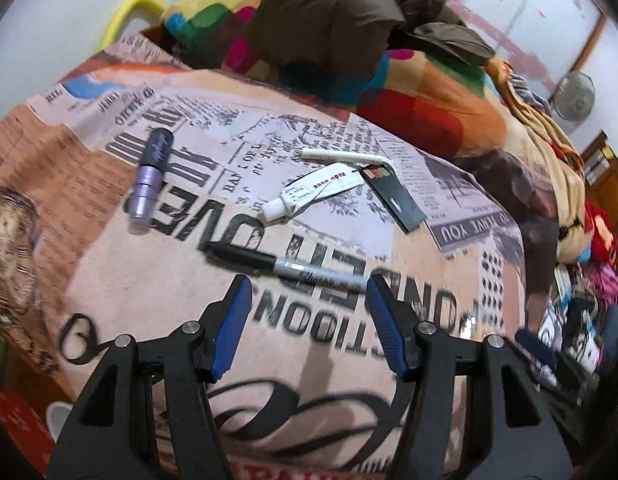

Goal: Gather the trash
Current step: 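Grasp the black marker with the left tool while right grasps the clear plastic bag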

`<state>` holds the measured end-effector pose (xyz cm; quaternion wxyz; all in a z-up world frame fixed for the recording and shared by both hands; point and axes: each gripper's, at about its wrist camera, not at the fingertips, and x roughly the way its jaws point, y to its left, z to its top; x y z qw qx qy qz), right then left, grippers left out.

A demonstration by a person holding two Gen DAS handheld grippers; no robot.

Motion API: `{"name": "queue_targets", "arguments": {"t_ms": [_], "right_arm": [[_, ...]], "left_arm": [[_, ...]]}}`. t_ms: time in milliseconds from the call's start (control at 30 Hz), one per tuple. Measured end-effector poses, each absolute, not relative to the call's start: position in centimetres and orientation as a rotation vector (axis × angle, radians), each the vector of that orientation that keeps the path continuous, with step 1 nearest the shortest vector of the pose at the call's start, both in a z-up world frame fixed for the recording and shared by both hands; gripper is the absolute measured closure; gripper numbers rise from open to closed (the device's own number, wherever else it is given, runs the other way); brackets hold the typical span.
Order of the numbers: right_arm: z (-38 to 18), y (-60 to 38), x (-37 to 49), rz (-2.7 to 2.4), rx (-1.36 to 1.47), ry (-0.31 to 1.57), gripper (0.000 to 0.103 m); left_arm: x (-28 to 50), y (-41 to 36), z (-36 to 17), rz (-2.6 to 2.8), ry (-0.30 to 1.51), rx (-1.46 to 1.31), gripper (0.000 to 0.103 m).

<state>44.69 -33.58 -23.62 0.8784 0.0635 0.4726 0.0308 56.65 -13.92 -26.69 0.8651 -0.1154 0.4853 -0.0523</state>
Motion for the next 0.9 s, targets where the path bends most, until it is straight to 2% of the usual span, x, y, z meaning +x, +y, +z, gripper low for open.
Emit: {"name": "queue_targets", "arguments": {"t_ms": [267, 600, 767, 900], "right_arm": [[-24.8, -32.8, 45.7, 0.107, 0.127, 1.014, 0.053], [-25.4, -29.6, 45.3, 0.102, -0.063, 0.976, 0.051], [-25.6, -29.4, 45.4, 0.104, -0.071, 0.959, 0.050], [-25.5, -29.2, 45.4, 0.094, -0.067, 0.942, 0.060]], "left_arm": [[58.8, -15.2, -29.1, 0.023, 1.028, -0.258, 0.044], [57.3, -15.8, -29.6, 0.061, 0.986, -0.123, 0.045], [55.6, -15.0, -29.8, 0.061, 0.963, -0.065, 0.051], [55.1, -14.2, -29.8, 0.035, 0.968, -0.055, 0.062]]}}
